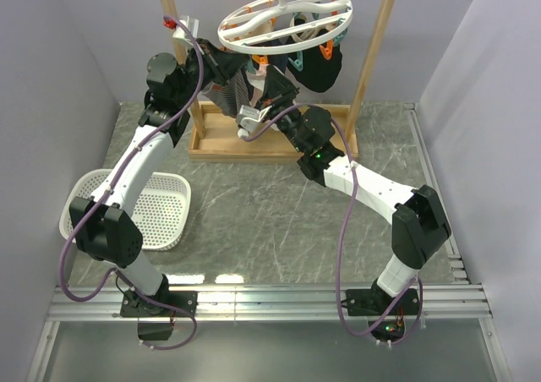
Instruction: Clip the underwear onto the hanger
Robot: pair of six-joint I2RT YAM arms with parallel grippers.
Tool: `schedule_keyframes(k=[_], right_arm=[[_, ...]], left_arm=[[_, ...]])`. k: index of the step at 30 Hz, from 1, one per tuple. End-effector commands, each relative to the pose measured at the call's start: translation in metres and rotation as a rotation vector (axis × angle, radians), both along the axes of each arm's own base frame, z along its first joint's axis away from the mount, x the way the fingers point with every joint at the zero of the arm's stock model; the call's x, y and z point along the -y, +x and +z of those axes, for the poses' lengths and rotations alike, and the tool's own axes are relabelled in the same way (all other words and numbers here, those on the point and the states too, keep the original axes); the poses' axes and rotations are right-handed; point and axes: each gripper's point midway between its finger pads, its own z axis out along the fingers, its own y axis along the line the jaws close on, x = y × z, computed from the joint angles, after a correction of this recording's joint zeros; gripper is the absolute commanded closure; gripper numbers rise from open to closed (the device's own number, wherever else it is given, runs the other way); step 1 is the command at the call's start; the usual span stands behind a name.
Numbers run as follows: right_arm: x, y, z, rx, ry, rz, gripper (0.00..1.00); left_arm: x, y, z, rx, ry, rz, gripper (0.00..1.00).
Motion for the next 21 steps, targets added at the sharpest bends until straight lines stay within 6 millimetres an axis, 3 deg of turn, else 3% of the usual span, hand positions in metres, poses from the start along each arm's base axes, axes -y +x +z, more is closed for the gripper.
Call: schedule_keyframes(k=[1, 21], right_arm=[[0.017, -0.013, 0.045, 0.051, 0.1, 0.001, 1.0], [0.024, -0.008, 0.061, 0.023, 0.192, -0.019, 1.0]], left_arm=[[0.019, -0.007, -0.002, 0.014, 0.038, -0.072, 1.0], [0.02, -0.01, -0.002, 0.033, 0.05, -0.07, 0.99]])
